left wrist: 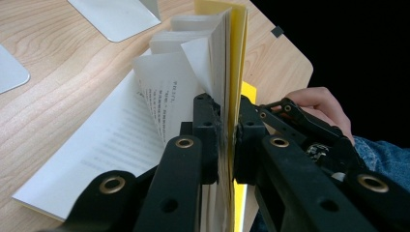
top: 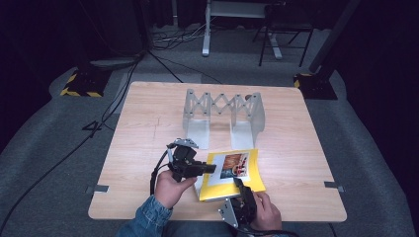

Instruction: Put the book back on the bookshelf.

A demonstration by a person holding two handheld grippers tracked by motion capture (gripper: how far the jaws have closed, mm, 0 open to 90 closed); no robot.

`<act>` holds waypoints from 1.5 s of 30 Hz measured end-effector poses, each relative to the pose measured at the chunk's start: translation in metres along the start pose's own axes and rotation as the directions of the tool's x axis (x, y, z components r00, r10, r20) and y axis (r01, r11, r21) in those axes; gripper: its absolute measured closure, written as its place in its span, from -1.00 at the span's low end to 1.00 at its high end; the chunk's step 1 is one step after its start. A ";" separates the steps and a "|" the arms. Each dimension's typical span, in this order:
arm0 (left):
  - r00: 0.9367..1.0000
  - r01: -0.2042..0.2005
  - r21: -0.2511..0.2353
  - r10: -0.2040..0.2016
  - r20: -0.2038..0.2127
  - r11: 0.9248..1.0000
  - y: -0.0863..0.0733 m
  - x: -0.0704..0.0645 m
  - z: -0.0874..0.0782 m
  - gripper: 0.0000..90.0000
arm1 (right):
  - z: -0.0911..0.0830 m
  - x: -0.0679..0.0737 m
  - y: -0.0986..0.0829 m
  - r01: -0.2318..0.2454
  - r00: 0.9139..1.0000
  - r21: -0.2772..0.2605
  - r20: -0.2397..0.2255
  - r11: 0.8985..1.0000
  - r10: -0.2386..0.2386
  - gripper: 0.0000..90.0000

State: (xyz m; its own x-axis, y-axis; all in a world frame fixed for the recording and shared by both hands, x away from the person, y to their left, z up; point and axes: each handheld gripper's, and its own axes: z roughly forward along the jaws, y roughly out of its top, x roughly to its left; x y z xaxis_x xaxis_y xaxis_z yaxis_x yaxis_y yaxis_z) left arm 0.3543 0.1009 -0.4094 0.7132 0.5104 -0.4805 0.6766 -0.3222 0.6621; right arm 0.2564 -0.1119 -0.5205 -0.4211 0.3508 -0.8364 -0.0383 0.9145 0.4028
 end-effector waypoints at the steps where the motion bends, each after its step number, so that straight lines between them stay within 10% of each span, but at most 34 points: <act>1: 1.000 0.004 0.000 -0.004 -0.002 1.000 0.000 0.000 0.000 0.84 | -0.001 0.000 0.000 0.004 1.000 0.000 -0.003 1.000 -0.004 0.33; 14: 0.996 0.087 -0.032 -0.087 -0.019 0.996 -0.004 0.025 -0.010 0.39 | -0.013 -0.010 -0.001 0.009 1.000 -0.010 0.021 1.000 -0.009 0.62; 26: 0.991 0.094 -0.217 -0.113 -0.074 0.972 -0.020 0.041 -0.041 0.08 | -0.026 -0.033 -0.001 -0.070 0.997 -0.041 -0.021 0.997 0.069 0.69; 31: 0.977 0.121 -0.269 -0.162 -0.138 0.956 -0.033 0.053 -0.057 0.07 | -0.032 -0.050 -0.002 -0.160 0.987 -0.065 -0.040 0.985 0.157 0.69; 41: 0.928 0.086 -0.214 -0.157 -0.339 0.973 -0.061 0.073 -0.053 0.06 | -0.050 -0.087 0.001 -0.239 0.971 -0.113 -0.017 0.965 0.238 0.69; 45: 0.904 0.068 -0.213 -0.150 -0.400 0.975 -0.073 0.080 -0.052 0.02 | -0.051 -0.102 0.003 -0.312 0.950 -0.153 -0.041 0.938 0.310 0.69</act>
State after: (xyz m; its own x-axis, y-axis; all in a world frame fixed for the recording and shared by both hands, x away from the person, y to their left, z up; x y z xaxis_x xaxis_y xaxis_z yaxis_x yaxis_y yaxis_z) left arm 0.3530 0.2064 -0.4663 0.4700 0.8286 -0.3041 0.6690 -0.1097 0.7351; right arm 0.2528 -0.1559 -0.4148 -0.4487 0.6081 -0.6549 -0.0429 0.7173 0.6955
